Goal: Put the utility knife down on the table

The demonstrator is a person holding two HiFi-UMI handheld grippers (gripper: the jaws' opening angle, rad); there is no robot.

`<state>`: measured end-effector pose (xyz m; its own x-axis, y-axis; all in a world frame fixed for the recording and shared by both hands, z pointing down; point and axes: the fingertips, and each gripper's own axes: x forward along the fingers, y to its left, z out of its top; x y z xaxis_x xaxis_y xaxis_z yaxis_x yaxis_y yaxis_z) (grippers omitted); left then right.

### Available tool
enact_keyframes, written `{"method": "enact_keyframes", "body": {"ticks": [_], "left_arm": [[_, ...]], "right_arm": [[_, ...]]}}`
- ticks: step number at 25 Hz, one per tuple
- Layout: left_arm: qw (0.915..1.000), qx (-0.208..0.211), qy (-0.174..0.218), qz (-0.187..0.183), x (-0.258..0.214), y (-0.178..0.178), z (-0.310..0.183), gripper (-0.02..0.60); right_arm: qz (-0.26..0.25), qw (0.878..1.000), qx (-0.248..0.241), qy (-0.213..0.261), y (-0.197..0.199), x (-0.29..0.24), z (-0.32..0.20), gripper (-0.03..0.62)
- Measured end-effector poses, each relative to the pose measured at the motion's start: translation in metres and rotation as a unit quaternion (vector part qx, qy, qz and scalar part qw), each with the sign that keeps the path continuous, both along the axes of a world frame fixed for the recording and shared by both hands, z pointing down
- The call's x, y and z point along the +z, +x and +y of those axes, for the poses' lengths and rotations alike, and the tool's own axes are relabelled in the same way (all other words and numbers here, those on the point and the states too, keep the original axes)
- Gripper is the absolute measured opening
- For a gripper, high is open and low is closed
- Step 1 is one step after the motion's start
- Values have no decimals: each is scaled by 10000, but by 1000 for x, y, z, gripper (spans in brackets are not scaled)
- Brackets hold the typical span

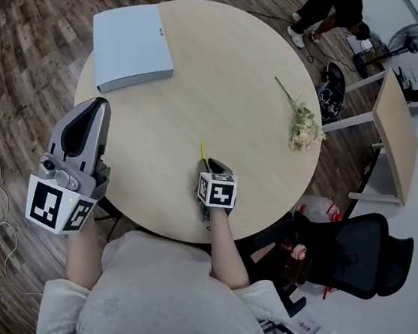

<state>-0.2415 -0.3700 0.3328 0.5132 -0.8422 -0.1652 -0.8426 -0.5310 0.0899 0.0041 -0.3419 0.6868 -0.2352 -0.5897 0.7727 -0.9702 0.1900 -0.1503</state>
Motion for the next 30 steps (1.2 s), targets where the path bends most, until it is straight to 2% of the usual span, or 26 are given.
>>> {"method": "enact_keyframes", "body": {"ticks": [4,9,20,30], "left_arm": [[10000,38,22,-1,-2,5,1,9],[9999,108,86,11,-8,19,6,9],[9993,300,241,1,-27,58,27,9],[9984,387,407,18,-42,86,55,9]], "right_arm": [[-113,9996,-18,246,-1,-15,-3,83],[-205,9977,-119,640,1,-43,-3,11],[-567,9851,43,1620,25,-115,1,11],[-483,9673,-10,2490,47,-183,19,11]]}}
